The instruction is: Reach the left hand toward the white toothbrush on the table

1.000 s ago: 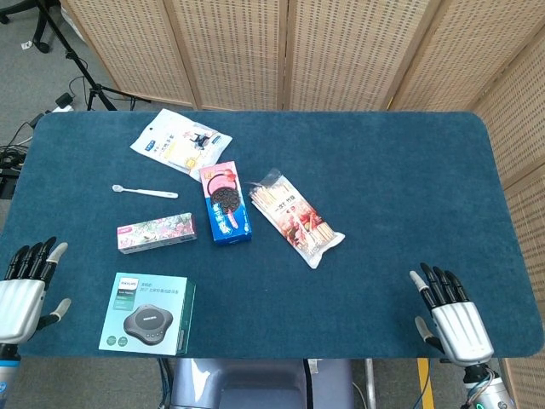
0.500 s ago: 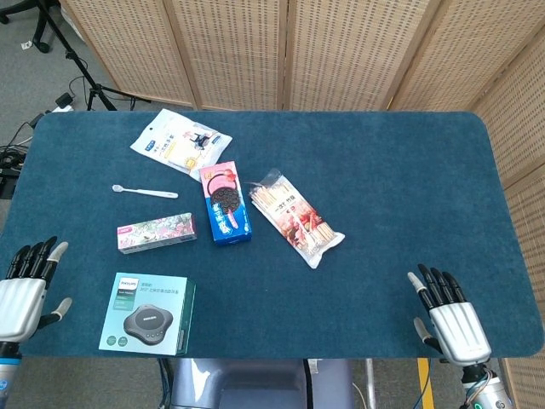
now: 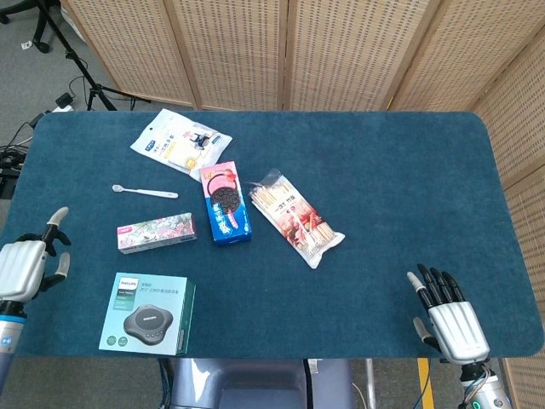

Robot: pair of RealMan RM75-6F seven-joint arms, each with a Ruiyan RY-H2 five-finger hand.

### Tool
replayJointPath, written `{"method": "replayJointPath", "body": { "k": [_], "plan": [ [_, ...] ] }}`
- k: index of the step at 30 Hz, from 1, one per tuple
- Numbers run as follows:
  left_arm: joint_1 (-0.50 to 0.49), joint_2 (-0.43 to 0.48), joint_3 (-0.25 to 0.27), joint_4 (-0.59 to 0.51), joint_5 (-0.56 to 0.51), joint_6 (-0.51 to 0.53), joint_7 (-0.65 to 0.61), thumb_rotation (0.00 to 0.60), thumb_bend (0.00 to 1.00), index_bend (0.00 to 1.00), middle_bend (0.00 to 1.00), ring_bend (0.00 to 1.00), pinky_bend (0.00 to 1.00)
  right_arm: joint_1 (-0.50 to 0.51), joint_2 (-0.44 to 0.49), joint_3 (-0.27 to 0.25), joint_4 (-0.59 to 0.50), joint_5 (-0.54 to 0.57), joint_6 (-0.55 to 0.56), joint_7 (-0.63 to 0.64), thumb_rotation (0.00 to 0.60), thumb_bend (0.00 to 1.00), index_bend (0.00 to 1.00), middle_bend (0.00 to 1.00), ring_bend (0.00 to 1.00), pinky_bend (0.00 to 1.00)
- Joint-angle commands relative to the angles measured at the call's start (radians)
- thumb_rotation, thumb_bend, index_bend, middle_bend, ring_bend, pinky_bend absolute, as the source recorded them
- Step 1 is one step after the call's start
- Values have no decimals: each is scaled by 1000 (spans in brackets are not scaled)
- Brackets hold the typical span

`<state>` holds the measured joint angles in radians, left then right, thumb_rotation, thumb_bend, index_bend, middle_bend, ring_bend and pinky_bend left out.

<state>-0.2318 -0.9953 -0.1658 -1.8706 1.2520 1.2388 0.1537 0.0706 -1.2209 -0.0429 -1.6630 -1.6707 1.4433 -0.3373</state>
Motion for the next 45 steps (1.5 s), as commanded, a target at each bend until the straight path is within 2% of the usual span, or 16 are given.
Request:
{"method": "replayJointPath", "body": {
  "k": [1, 4, 7, 9, 15, 20, 28, 31, 35, 45],
  "plan": [
    [-128, 98, -71, -3, -175, -231, -67, 600, 812, 0, 602, 636, 457, 1, -3, 1, 2, 3, -3, -3, 600, 466, 0, 0, 0, 85],
    [-184, 129, -87, 16, -252, -330, -69, 600, 861, 0, 618, 651, 470, 3, -5, 2, 4, 6, -6, -5, 600, 466, 0, 0, 0, 85],
    [-231, 147, -98, 39, -318, -408, -72, 600, 967, 0, 635, 672, 489, 4, -7, 2, 6, 11, -11, -6, 600, 466, 0, 0, 0, 85],
    [-279, 160, -102, 72, -380, -487, -70, 600, 999, 0, 643, 687, 503, 6, -9, 3, 8, 16, -16, -9, 600, 466, 0, 0, 0, 85],
    [-418, 175, -87, 191, -521, -718, -74, 600, 1000, 0, 654, 717, 533, 13, -18, 6, 17, 30, -34, -15, 600, 466, 0, 0, 0, 85],
    [-523, 133, -49, 325, -610, -899, -127, 600, 1000, 0, 655, 717, 565, 20, -27, 8, 26, 47, -52, -21, 600, 466, 0, 0, 0, 85],
    [-602, 40, 25, 472, -646, -937, -159, 600, 1000, 0, 655, 717, 634, 25, -35, 10, 34, 61, -64, -26, 600, 466, 0, 0, 0, 85],
    [-639, 10, 57, 537, -673, -1002, -187, 600, 1000, 0, 655, 717, 634, 27, -38, 12, 36, 69, -68, -26, 600, 466, 0, 0, 0, 85],
    [-669, -3, 67, 589, -692, -1124, -257, 600, 1000, 0, 655, 717, 634, 30, -40, 11, 39, 73, -73, -28, 600, 466, 0, 0, 0, 85],
    [-710, -80, 101, 729, -621, -1218, -344, 600, 1000, 0, 654, 717, 634, 35, -46, 9, 44, 80, -81, -33, 600, 466, 0, 0, 0, 85]
  ]
}}
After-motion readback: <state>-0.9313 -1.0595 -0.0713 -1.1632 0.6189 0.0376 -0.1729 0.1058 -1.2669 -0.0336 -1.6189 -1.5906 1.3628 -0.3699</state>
